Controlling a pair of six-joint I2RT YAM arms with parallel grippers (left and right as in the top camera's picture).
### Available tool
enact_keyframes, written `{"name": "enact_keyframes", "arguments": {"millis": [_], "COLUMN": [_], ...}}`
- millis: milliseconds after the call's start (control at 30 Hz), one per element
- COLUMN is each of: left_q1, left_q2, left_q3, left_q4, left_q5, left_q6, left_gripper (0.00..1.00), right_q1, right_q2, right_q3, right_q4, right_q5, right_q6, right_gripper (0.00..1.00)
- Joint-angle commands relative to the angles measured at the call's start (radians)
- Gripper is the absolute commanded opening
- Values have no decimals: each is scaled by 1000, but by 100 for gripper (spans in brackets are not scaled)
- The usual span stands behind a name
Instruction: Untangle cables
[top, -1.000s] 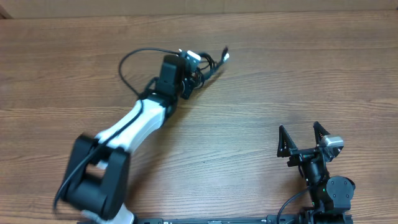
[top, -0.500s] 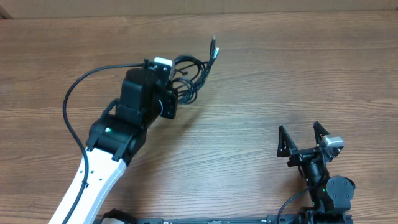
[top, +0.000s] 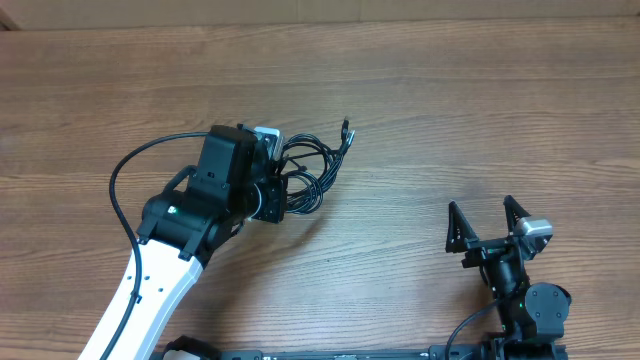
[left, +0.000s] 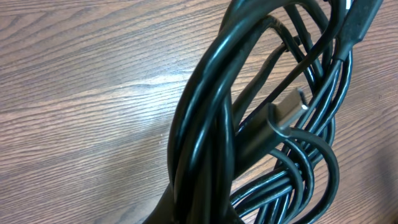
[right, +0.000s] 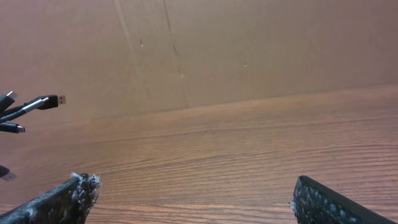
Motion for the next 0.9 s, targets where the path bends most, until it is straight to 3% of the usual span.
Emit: {"name": "enact_keyframes", "arguments": {"millis": [0, 867], "left_q1": [-7, -7], "left_q2": [-14, 26], "left_q3": [9, 9], "left_q4": [5, 26], "left_q5": [23, 14], "left_q6": [-21, -21], "left_gripper": [4, 4], "right_q1": [6, 6], "right_q2": [-8, -8], "right_q3": [-10, -10], "right_q4": [4, 4], "right_q5": [10, 10], "right_q6": [-5, -5], "right_gripper": [100, 100]}}
